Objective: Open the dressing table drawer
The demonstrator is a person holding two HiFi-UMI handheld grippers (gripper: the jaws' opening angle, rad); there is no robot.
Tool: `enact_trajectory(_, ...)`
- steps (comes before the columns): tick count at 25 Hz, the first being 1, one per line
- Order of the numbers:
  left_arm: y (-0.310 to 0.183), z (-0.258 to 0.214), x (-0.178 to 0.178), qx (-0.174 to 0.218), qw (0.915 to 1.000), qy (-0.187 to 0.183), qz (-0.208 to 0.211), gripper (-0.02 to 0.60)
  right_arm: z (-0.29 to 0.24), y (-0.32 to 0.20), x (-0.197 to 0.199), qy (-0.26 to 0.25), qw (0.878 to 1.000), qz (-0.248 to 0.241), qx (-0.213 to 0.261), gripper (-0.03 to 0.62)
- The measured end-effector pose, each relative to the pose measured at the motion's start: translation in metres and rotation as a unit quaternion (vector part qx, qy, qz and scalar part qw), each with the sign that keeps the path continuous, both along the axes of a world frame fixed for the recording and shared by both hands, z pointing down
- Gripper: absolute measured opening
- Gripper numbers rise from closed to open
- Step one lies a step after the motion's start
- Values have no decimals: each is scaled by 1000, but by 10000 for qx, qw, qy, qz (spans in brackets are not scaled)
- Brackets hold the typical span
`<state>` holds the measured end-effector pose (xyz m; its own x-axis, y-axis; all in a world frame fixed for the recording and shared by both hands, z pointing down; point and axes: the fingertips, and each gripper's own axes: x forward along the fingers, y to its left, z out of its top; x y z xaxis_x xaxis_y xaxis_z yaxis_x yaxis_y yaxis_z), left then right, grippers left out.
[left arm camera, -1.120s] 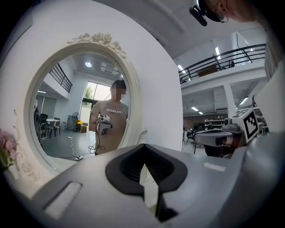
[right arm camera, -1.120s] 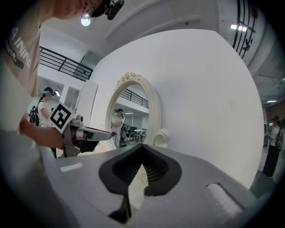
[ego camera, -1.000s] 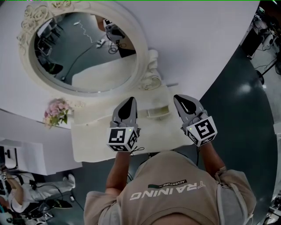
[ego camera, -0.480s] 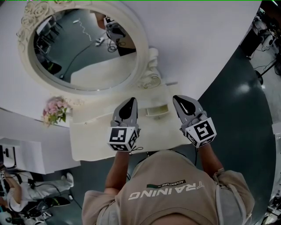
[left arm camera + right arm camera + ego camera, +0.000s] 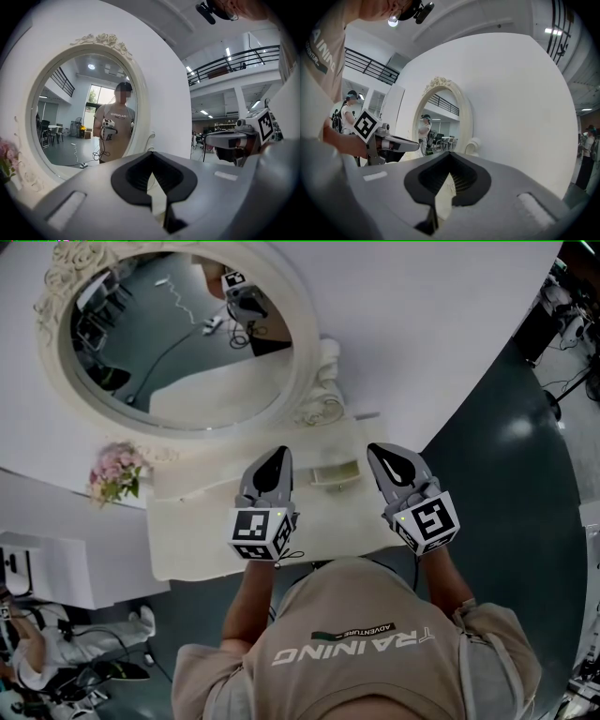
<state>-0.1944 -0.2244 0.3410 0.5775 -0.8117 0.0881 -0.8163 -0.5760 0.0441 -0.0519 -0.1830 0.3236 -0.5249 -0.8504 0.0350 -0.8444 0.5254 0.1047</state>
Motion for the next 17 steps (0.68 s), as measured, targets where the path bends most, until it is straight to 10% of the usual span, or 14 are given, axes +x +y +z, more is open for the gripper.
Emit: enact_trajectory(17, -11, 1, -2, -12, 9999, 88, 99, 17, 7, -6, -4, -23, 9999, 113, -96, 2)
